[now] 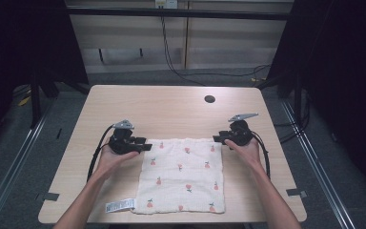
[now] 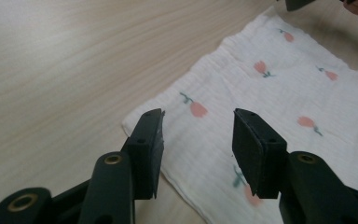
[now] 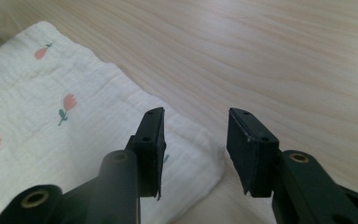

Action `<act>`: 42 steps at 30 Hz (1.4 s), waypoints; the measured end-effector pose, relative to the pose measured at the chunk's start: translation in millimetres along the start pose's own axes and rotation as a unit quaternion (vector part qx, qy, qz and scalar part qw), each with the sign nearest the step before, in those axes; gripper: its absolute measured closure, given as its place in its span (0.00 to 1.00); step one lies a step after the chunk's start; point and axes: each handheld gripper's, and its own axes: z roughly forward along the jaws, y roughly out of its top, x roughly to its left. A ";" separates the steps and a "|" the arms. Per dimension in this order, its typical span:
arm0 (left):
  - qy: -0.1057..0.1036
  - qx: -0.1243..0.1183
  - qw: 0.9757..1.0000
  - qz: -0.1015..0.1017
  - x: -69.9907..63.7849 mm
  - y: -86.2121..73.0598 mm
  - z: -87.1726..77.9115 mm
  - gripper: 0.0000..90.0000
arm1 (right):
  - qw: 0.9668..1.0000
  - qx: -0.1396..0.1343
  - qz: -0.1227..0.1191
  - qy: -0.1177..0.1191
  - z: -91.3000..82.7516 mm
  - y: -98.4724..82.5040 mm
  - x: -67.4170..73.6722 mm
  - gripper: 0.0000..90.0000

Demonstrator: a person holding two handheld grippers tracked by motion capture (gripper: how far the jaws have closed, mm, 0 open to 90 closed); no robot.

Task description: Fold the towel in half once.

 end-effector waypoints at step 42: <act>0.011 0.019 1.000 -0.003 9.7 -1.4 29.7 0.97 | 0.999 -0.008 -0.007 0.034 -2.3 -9.6 10.0 0.98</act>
